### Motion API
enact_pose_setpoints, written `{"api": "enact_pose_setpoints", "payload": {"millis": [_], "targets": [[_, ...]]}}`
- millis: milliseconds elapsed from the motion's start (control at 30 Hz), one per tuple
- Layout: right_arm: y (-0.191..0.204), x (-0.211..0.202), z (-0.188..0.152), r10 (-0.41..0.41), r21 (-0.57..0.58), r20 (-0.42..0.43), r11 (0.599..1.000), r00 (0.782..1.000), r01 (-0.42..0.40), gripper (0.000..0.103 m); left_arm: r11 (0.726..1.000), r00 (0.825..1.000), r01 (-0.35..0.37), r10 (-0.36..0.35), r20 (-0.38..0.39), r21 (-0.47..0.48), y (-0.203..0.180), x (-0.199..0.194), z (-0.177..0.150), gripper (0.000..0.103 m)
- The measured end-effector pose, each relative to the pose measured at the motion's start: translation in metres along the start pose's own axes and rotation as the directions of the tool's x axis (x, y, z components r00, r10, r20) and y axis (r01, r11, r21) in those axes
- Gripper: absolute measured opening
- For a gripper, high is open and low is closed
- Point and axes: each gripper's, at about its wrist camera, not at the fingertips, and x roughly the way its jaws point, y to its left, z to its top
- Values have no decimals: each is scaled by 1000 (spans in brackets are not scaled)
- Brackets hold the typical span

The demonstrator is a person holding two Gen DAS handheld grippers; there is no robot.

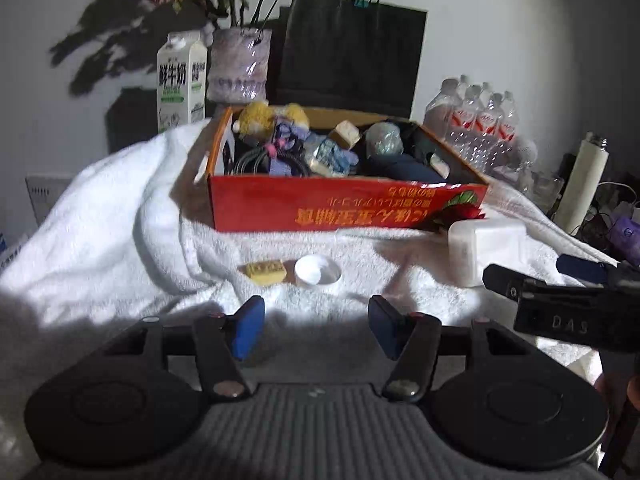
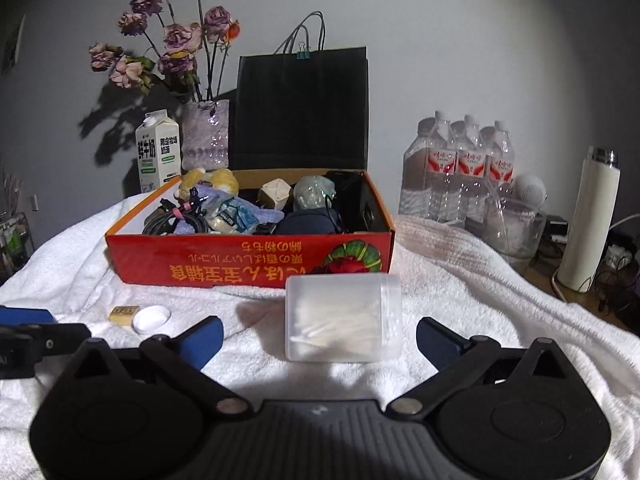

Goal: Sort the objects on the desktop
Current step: 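Grasp the white bottle cap with the left tool while the right tool grasps the clear plastic box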

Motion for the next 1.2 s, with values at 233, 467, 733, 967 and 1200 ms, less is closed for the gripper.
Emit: {"api": "enact_pose_setpoints", "payload": {"millis": [233,467,733,967,1200], "targets": [[7,-2,-13,3,-27,4,1000,1000,-3,103,1000,1000,-15,15,11,8,-3,0,1,60],[16,-9,-15,24,-70,38,997,999,-21,103,996,997,-43,39,61,73,-10,9,1,60],[20,-4,-3,32,-87,34,996,999,-29,103,997,999,-42,39,36,72,-2,46,15,60],[23,25,21,-87,-121,37,989,996,90,103,995,1000,22,-21,-12,102,-10,78,29,61],[6,61,14,-116,-60,-81,992,990,112,103,985,996,16,-1,-90,171,-20,109,21,45]]}}
